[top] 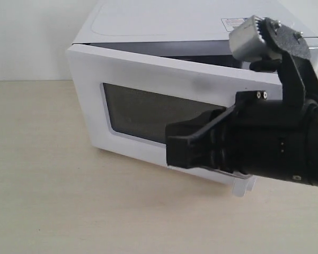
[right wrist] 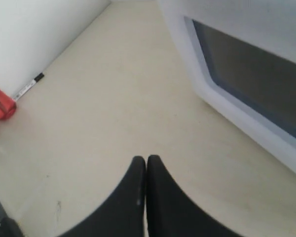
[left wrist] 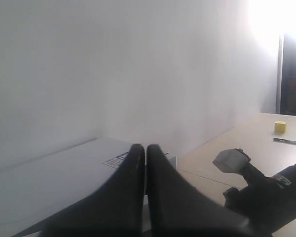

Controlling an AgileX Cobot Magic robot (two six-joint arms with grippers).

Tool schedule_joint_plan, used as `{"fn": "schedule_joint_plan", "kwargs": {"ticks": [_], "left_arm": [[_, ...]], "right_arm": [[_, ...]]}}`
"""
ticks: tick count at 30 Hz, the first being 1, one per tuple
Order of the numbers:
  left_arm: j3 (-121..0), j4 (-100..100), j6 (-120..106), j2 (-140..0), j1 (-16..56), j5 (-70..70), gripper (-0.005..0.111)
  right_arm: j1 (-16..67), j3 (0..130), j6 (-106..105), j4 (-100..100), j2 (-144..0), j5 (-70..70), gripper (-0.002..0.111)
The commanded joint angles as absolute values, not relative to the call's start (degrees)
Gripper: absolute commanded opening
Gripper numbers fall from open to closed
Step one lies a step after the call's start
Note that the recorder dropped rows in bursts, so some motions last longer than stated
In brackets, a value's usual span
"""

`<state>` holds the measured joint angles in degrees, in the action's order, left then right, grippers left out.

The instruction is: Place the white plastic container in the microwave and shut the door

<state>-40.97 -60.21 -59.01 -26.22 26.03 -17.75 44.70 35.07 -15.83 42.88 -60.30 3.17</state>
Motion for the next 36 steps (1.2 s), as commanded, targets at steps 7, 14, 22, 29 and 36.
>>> {"fn": "schedule_joint_plan", "kwargs": {"ticks": [7, 14, 22, 29, 36], "left_arm": [[-40.63, -60.62, -58.64, -25.83, 26.49, -17.51, 0.004], [-40.63, -60.62, -58.64, -25.83, 26.49, -17.51, 0.004], [-40.63, -60.62, -58.64, -25.83, 26.49, -17.51, 0.004], [-40.63, -60.62, -58.64, -25.83, 26.49, -17.51, 0.004], [-40.63, -60.62, -58.64, -25.83, 26.49, -17.51, 0.004]], "right_arm": [[44.53, 33.81, -11.97, 43.4, -68.0, -14.17, 0.0], [44.53, 33.48, -12.74, 44.68, -68.71, -20.86, 0.0], [45.93, 25.1, -12.77, 48.81, -68.71, -35.77, 0.0], [53.91, 23.94, -16.21, 54.75, -68.71, -48.26, 0.0], [62.65, 23.33, -23.54, 64.81, -69.87, -60.33, 0.0]]}}
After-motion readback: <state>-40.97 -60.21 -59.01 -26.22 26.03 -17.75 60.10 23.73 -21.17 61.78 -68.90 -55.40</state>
